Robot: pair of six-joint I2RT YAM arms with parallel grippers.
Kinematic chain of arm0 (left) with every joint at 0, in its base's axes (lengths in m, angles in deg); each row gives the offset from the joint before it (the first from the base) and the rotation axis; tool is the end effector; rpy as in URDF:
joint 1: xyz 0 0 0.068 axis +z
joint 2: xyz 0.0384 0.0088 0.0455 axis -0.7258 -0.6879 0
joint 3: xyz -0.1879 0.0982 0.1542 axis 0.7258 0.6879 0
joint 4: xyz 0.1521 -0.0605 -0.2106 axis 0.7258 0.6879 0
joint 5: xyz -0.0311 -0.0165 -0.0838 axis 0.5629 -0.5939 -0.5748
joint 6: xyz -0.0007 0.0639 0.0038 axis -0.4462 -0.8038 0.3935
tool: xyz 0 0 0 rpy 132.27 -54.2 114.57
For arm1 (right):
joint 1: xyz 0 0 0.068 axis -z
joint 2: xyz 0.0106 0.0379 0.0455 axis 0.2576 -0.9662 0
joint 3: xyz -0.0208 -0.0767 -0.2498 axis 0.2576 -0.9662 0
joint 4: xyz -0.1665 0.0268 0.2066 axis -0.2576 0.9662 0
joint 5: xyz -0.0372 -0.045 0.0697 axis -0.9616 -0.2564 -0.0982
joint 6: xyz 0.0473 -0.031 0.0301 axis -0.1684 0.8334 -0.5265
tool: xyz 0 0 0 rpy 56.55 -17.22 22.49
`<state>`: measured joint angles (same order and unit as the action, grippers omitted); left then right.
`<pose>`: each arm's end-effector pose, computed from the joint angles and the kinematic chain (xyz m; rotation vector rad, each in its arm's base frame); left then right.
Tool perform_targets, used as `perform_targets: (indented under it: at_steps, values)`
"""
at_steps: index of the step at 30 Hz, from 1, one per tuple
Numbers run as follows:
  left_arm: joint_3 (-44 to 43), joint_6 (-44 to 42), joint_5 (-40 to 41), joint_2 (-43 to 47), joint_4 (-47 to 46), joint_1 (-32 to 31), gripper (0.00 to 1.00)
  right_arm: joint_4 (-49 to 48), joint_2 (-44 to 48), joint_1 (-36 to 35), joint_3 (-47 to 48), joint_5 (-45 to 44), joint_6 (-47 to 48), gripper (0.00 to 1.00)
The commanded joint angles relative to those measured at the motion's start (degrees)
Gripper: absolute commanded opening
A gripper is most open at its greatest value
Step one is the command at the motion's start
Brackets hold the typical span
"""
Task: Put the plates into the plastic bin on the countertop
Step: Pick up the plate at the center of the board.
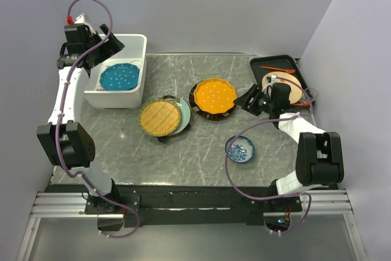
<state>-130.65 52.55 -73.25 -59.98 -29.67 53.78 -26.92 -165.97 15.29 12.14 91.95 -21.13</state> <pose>0.4103 0.0417 0.3834 -0.5044 1.9581 -0.4556 0.3261 0.0256 0.1881 0.2976 2.1469 0.9782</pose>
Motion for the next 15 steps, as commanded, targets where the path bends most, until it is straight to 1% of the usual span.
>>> perform_targets:
  at_steps: [1,7,9,10,11,15]
  values:
    - [0.62,-1.39,-2.78,3.67,-3.25,-2.76,0.99,-0.43,-2.58,-0.1,3.1,-1.46,-0.37,0.61]
    - [3.17,-1.04,-3.92,4.99,-5.36,-6.8,0.99,0.01,-6.1,-1.94,5.21,-3.39,-0.64,0.6]
    - [3.96,-0.96,-4.18,4.99,-5.97,-6.89,0.99,0.18,-6.72,-2.56,5.65,-4.7,-0.63,0.59]
    - [4.31,-0.87,-4.53,4.9,-7.02,-9.07,0.99,0.18,-7.07,-2.64,6.0,-5.06,-0.81,0.59]
    - [4.66,-0.61,-5.58,4.73,-7.47,-9.44,0.99,0.09,-7.34,-3.08,6.26,-5.32,-1.07,0.58]
    - [5.02,-0.43,-6.47,4.11,-8.52,-11.9,0.99,1.76,-8.57,-3.88,7.85,-8.74,-1.25,0.54]
